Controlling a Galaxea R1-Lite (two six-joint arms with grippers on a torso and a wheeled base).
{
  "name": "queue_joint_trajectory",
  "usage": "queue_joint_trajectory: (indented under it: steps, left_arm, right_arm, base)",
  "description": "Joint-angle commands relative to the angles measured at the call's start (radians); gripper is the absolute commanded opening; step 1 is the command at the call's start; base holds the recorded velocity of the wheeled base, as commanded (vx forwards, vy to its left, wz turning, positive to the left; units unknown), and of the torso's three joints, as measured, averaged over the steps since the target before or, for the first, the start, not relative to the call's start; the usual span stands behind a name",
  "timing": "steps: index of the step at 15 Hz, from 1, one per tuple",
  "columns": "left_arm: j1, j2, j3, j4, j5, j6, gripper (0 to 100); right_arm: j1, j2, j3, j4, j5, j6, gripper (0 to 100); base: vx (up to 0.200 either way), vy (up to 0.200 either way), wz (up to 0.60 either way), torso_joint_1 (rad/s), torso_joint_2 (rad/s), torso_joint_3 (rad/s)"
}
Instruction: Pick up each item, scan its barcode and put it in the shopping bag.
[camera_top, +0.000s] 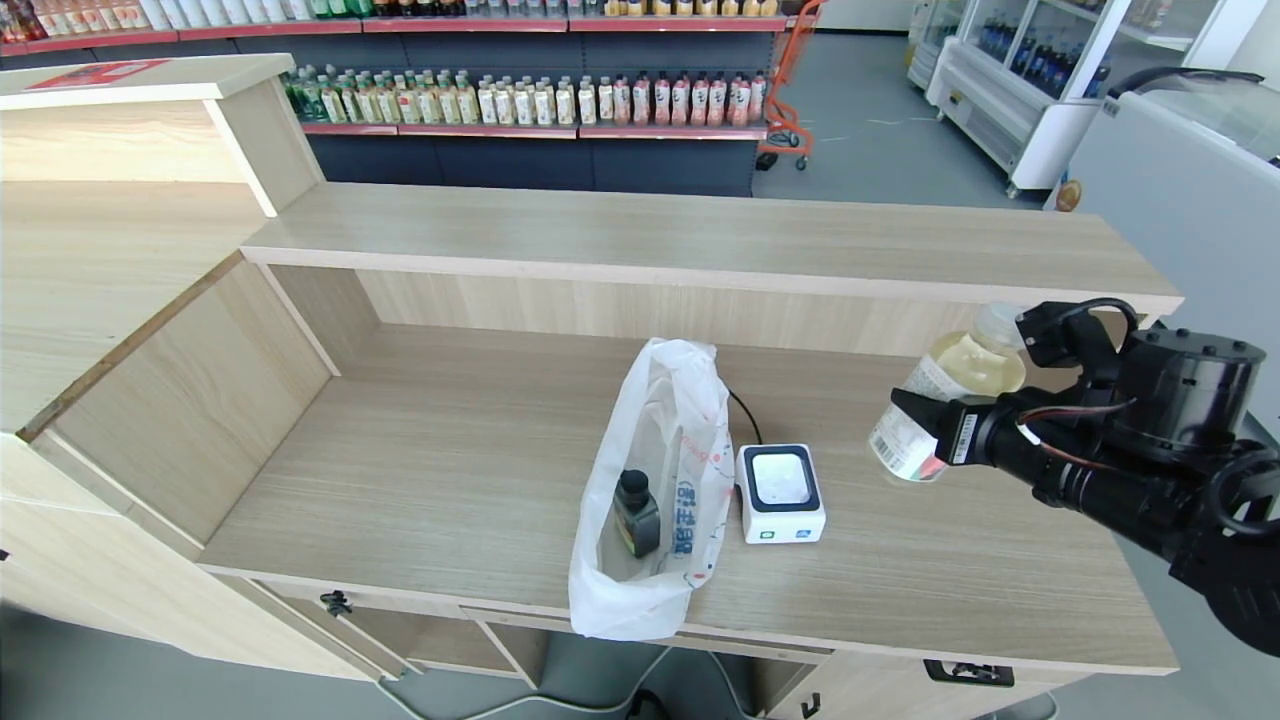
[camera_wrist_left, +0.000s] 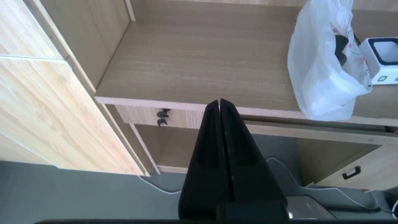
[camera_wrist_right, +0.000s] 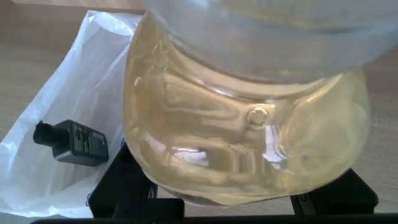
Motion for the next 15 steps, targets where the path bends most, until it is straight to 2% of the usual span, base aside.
queue_joint_trajectory:
  steps: [1, 3, 7, 11, 15]
  left_arm:
    - [0.0, 0.001, 0.0, -0.001, 0.0, -0.002, 0]
    - [0.0, 0.0, 0.0, 0.0, 0.002, 0.0, 0]
    - [0.0, 0.0, 0.0, 0.0, 0.002, -0.002, 0]
    - [0.0, 0.0, 0.0, -0.001, 0.002, 0.0, 0]
    - [0.0, 0.0, 0.0, 0.0, 0.002, -0.002, 0]
  right_arm:
    - [0.0, 0.002, 0.005, -0.005, 0.002, -0.001, 0]
    - [0.0, 0.012, 0.002, -0.005, 0.002, -0.004, 0]
    - [0.005, 0.061, -0.03, -0.006, 0.006, -0.007, 0]
    - [0.037, 0.169, -0.139, -0.011, 0.005, -0.008, 0]
    - [0.103, 0.31, -0.278, -0.028, 0.008, -0.057, 0]
  base:
    - [0.0, 0.0, 0.0, 0.0, 0.0, 0.0]
    - [0.0, 0.0, 0.0, 0.0, 0.0, 0.0]
    - [0.0, 0.2, 0.0, -0.005, 0.0, 0.002]
    - [0.0, 0.2, 0.0, 0.002, 0.01, -0.001]
    - [0.0, 0.0, 0.0, 0.0, 0.0, 0.0]
